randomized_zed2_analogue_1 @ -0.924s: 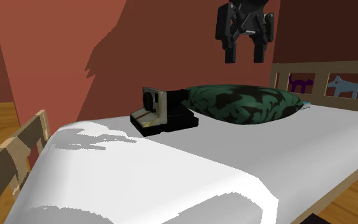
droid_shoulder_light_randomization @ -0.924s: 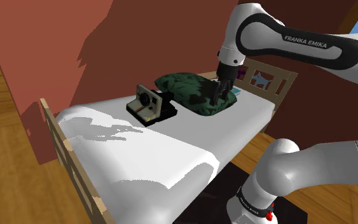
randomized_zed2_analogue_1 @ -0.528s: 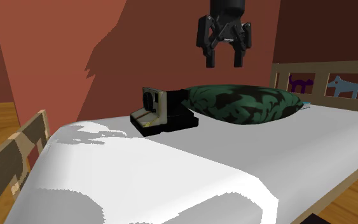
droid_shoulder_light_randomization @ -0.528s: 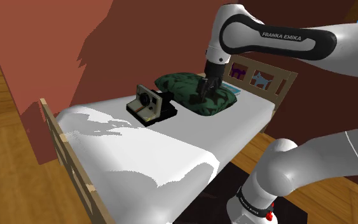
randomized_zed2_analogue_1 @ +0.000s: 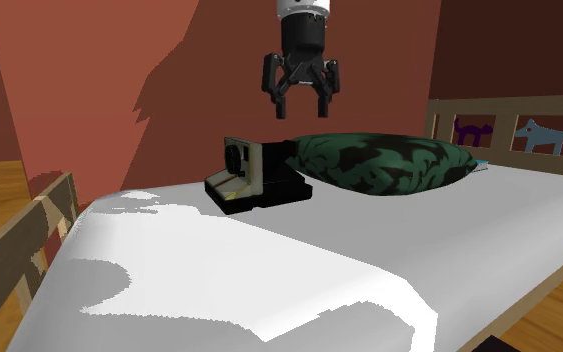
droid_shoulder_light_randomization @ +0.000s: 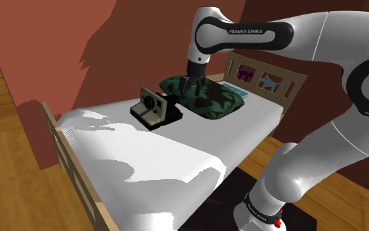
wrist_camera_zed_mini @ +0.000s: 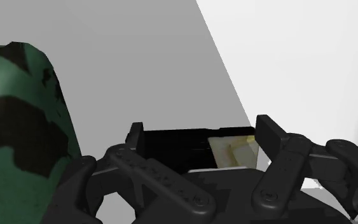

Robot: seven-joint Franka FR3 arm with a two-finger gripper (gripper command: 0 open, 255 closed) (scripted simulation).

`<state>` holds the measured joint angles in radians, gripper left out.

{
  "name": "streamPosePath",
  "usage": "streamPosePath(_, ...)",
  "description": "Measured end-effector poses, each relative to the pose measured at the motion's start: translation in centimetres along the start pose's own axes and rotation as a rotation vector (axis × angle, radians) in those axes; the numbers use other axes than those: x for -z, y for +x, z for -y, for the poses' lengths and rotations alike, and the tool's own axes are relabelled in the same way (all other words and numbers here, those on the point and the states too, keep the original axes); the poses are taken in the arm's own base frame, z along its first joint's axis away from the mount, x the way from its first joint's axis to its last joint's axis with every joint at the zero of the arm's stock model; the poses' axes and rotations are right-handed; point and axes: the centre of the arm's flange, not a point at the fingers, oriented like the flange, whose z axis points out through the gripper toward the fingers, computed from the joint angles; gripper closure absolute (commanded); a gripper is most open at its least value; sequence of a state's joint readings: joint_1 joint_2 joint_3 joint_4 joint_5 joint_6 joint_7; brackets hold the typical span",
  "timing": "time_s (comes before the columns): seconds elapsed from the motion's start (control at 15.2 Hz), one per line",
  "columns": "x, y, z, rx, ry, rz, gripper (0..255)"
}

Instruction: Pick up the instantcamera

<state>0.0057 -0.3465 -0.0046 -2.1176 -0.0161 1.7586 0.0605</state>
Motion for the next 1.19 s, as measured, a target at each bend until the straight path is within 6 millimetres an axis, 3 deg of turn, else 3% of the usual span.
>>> streamPosePath(1.19,-3.5,22.7,4.2,-0.018,0.023,-0.025,0)
